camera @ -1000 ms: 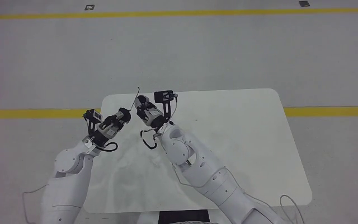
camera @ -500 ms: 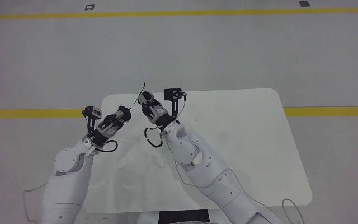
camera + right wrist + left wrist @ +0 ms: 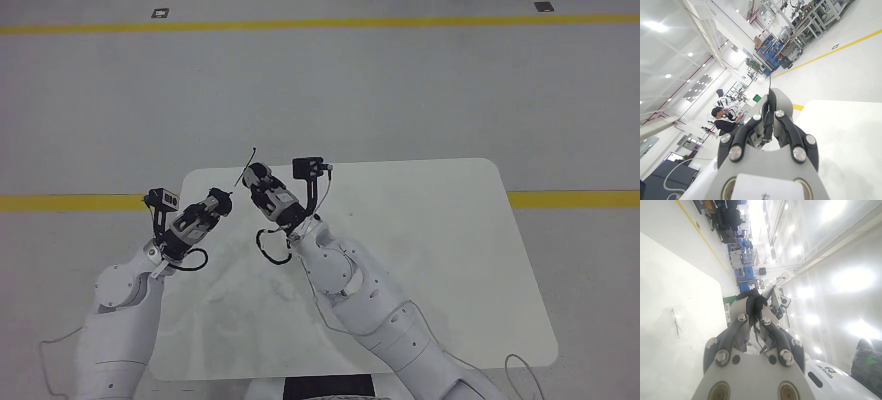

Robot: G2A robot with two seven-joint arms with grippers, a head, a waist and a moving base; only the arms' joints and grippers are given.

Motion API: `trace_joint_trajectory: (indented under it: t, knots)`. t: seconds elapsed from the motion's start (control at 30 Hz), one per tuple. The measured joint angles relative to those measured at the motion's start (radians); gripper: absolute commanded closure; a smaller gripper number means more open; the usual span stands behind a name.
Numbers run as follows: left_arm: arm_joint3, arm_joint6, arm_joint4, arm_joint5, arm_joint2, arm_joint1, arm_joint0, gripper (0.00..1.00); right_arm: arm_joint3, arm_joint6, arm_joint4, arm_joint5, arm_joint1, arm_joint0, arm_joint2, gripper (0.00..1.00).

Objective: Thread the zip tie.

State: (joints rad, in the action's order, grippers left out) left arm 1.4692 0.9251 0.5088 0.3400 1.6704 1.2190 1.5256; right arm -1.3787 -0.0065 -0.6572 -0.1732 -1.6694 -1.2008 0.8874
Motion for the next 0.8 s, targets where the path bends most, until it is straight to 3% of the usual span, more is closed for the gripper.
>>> trace_joint_trajectory:
  t: [0.43, 0.8]
  knots:
    - [0.000, 0.000, 0.001, 0.000, 0.000, 0.000, 0.000, 1.00, 0.023, 0.019, -0.048, -0.020, 0.004, 0.005, -0.011, 1.00]
    - [0.000, 0.000, 0.001, 0.000, 0.000, 0.000, 0.000, 1.00, 0.075, -0.038, -0.065, -0.034, -0.003, 0.032, -0.028, 1.00]
